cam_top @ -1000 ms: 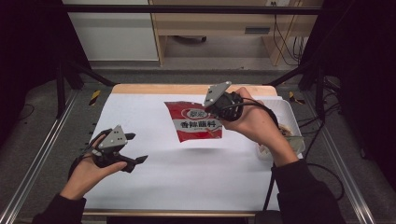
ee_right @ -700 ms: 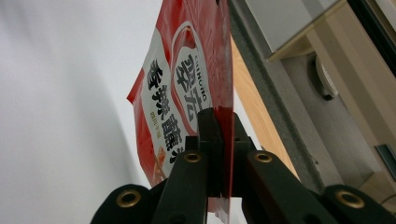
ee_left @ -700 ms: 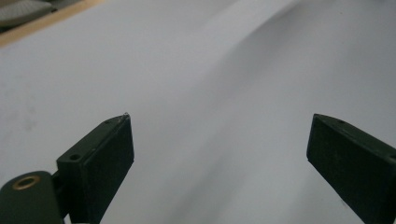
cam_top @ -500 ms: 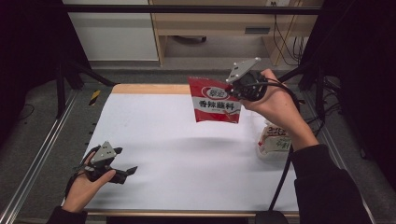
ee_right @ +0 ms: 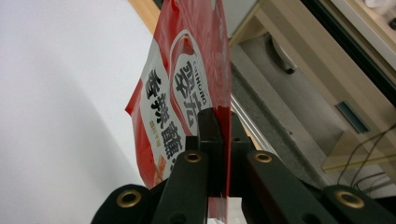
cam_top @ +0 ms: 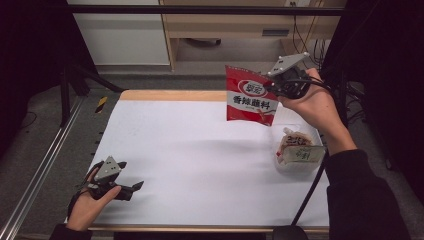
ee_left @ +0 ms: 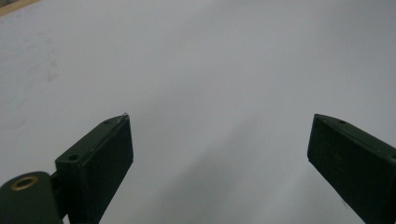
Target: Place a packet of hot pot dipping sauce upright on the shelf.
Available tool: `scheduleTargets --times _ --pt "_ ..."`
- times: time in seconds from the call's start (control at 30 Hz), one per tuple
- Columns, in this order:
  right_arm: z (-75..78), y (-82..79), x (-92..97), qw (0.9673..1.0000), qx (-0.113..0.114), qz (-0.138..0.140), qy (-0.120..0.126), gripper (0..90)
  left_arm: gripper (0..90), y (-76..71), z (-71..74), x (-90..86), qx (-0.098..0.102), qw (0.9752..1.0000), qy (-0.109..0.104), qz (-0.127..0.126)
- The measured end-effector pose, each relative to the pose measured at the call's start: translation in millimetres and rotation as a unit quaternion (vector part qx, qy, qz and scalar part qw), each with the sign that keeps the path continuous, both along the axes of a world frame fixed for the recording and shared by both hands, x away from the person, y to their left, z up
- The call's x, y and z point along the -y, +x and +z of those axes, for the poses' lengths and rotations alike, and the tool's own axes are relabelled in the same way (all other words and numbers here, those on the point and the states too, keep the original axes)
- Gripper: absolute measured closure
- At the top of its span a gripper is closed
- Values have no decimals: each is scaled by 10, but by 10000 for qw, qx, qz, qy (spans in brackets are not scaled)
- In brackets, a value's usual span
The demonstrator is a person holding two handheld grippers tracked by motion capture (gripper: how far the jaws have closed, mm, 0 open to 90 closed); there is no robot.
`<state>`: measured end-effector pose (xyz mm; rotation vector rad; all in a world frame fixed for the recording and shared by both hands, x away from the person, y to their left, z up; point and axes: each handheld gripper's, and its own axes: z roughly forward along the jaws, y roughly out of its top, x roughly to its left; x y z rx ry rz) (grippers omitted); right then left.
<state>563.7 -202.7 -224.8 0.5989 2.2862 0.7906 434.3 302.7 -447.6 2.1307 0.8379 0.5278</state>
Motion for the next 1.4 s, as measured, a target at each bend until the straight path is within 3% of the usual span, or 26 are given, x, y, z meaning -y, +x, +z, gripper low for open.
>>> scheduleTargets --times 0.33,0.5,0.7,1.1,1.4 --pt "-4 28 286 9990 120 -363 233 900 67 9 -21 -23 -28 10000 84 27" --pt "-37 35 397 9985 119 -485 236 900 67 2 -25 -20 -36 9999 115 3" --pt "-111 30 583 9970 80 -710 311 899 67 1 -15 -20 -49 10000 -1 -21" --pt "-207 -28 982 9909 -44 -1212 583 899 67 12 -21 -56 -61 10000 47 19" --pt "-264 -78 1195 9876 -119 -1444 608 899 67 14 -29 -50 -63 9999 86 -3"
